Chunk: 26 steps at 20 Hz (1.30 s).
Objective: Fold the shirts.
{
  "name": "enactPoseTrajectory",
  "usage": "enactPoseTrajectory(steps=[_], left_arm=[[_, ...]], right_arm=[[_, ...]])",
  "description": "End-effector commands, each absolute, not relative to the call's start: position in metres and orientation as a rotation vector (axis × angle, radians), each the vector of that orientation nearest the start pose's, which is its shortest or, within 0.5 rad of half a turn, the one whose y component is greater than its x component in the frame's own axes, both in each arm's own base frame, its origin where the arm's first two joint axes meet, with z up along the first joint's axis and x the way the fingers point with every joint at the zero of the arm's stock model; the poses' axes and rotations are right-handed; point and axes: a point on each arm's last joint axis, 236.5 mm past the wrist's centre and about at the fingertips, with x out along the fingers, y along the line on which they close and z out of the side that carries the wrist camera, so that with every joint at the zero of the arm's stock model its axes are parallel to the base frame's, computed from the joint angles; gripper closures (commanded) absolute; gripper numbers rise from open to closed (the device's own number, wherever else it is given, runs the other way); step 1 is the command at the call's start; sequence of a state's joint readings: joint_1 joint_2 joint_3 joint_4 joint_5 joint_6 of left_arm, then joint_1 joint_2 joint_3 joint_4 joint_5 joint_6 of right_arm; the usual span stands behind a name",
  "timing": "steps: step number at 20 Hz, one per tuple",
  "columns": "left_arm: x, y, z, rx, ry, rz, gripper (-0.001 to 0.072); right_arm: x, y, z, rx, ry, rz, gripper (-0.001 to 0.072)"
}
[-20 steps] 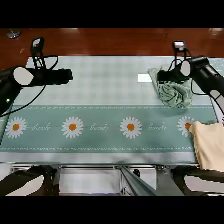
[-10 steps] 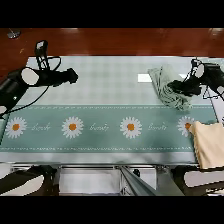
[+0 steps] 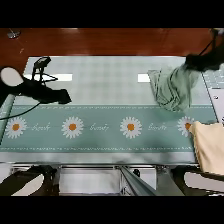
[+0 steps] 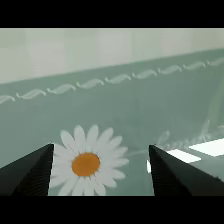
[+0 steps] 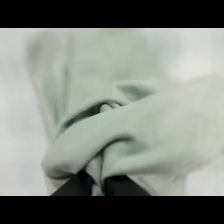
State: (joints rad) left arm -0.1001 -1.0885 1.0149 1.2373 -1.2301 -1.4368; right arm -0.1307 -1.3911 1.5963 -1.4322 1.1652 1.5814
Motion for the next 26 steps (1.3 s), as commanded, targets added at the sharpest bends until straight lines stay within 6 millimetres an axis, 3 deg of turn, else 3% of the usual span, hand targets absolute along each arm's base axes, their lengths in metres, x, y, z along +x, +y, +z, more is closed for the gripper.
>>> enactPoseTrajectory(steps=[1,4,7,10,13,15,16,19,22,26], left_arm=[[0.27,-0.125,0.067,-0.121,1.192,-0.496,0.0003],[0.263,-0.125,0.077,-0.172,1.056,-0.452,0.0003],[0.263,-0.123,0.075,-0.224,1.025,-0.414,0.0003],[0.273,-0.122,0.074,-0.251,0.999,-0.392,0.0003],[0.28,-0.121,0.077,-0.254,0.965,-0.383,0.0003],[0.286,-0.12,0.081,-0.256,0.936,-0.375,0.0003],[0.289,-0.12,0.082,-0.258,0.922,-0.371,0.0003],[0.299,-0.109,0.083,-0.22,0.887,-0.336,0.0003],[0.303,-0.092,0.08,-0.214,0.888,-0.284,0.0003],[0.291,-0.096,0.07,-0.247,0.953,-0.301,0.0003]], right_arm=[[0.456,-0.016,0.306,0.124,0.519,0.036,0.07],[0.408,0.007,0.413,0.093,0.275,0.115,0.07],[0.36,0.024,0.487,0.053,0.095,0.167,0.0701],[0.324,0.054,0.52,0.045,-0.001,0.283,0.0701],[0.302,0.09,0.514,0.028,0.031,0.44,0.0701],[0.299,0.117,0.482,0.039,0.149,0.556,0.0701],[0.301,0.134,0.455,0.037,0.24,0.62,0.0701],[0.298,0.208,0.35,0.047,0.54,0.851,0.07],[0.28,0.284,0.242,0.064,0.796,1.0,0.07],[0.264,0.34,0.092,0.152,1.139,0.951,0.0699]])
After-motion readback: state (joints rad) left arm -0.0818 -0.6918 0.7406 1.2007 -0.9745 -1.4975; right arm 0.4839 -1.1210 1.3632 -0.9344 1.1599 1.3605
